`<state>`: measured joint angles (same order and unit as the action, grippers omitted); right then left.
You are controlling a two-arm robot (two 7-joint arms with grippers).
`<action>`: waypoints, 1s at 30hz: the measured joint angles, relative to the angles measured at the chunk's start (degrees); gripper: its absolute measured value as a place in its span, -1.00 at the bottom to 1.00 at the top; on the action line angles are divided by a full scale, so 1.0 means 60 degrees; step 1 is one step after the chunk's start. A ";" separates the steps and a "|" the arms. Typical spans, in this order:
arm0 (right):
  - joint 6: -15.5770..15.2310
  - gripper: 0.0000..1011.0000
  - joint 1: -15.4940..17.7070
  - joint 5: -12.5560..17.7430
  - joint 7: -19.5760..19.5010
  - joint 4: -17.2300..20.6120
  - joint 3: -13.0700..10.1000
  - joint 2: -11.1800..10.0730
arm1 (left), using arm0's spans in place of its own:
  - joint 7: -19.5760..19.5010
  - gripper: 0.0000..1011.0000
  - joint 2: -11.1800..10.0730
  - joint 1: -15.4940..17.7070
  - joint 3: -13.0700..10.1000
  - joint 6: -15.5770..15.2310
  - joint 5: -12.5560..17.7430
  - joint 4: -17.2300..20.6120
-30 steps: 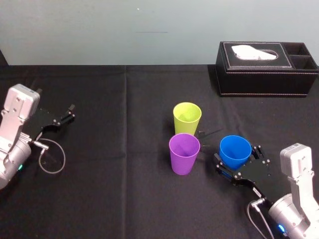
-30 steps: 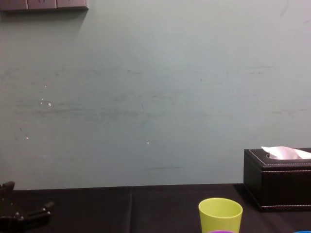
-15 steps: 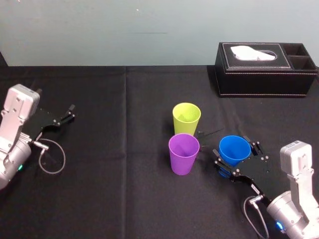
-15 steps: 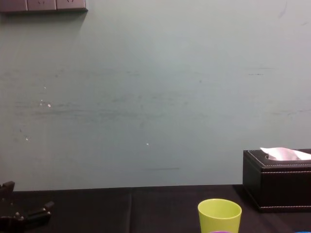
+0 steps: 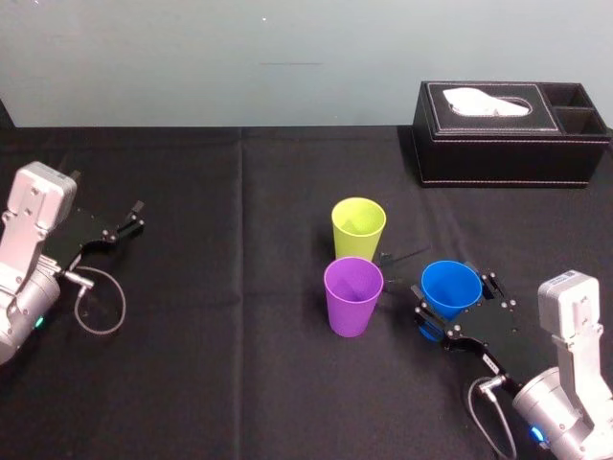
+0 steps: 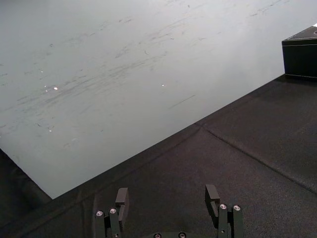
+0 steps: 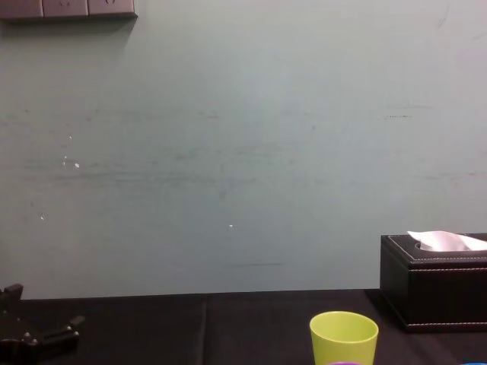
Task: Stack the three plastic cups sequentially using one hand.
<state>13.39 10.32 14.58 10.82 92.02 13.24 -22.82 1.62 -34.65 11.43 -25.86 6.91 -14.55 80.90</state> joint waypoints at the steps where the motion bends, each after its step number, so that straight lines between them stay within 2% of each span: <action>1: 0.0000 0.78 0.0000 0.0000 0.0000 0.0000 0.0000 0.0000 | 0.0000 1.00 0.0000 0.0000 -0.0001 0.0000 0.0000 0.0000; 2: 0.0000 0.69 0.0000 0.0001 -0.0001 0.0000 0.0002 -0.0001 | 0.0000 1.00 0.0000 0.0000 0.0000 -0.0001 0.0000 0.0000; 6: -0.0001 0.57 -0.0001 0.0003 -0.0002 0.0000 0.0005 -0.0005 | 0.0000 1.00 0.0000 0.0000 0.0000 -0.0001 0.0000 0.0000; 21: -0.0049 0.50 -0.0052 -0.0021 0.0110 0.0076 -0.0086 -0.0027 | 0.0000 1.00 0.0000 0.0000 0.0000 0.0000 0.0000 0.0000; 25: -0.0168 0.50 -0.0179 -0.0055 0.0272 0.0250 -0.0248 -0.0059 | 0.0000 1.00 0.0000 0.0000 -0.0001 0.0000 0.0000 0.0000; 30: -0.0619 0.50 -0.0570 0.0104 0.0652 0.0475 -0.0472 -0.0113 | 0.0000 1.00 0.0000 0.0000 0.0000 0.0000 0.0000 0.0000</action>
<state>9.67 6.90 15.21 14.73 94.86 10.41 -23.50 1.62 -34.64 11.43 -25.86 6.91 -14.55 80.90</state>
